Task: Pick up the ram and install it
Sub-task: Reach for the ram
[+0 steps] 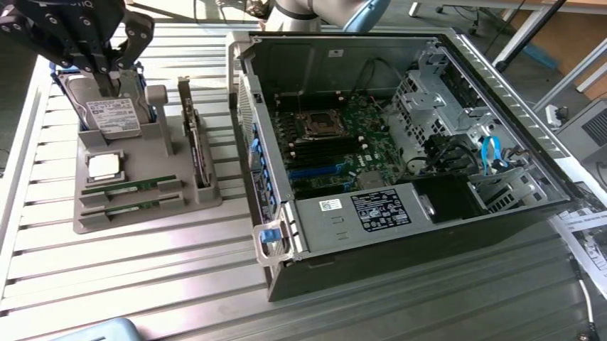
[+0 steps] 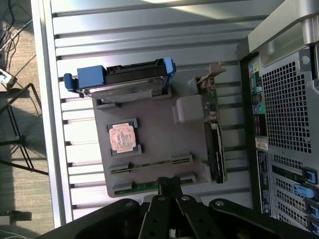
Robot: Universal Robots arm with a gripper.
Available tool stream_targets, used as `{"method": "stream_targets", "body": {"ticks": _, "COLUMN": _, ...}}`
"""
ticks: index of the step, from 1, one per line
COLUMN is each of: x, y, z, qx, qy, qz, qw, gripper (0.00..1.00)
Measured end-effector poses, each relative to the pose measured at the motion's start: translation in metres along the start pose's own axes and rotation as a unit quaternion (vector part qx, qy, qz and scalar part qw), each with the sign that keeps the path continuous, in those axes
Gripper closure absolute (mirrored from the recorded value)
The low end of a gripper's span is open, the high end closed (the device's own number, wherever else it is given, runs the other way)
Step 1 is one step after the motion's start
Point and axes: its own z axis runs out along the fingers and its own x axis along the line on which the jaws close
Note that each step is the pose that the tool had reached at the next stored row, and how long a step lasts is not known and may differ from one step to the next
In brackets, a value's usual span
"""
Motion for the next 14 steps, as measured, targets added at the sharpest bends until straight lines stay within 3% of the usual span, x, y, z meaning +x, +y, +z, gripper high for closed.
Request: {"method": "stream_targets", "body": {"ticks": 14, "x": -0.0005, "y": -0.0049, "z": -0.0002, "qx": 0.0000, "qy": 0.0000, "qz": 0.000, "qw": 1.0000, "gripper": 0.89}}
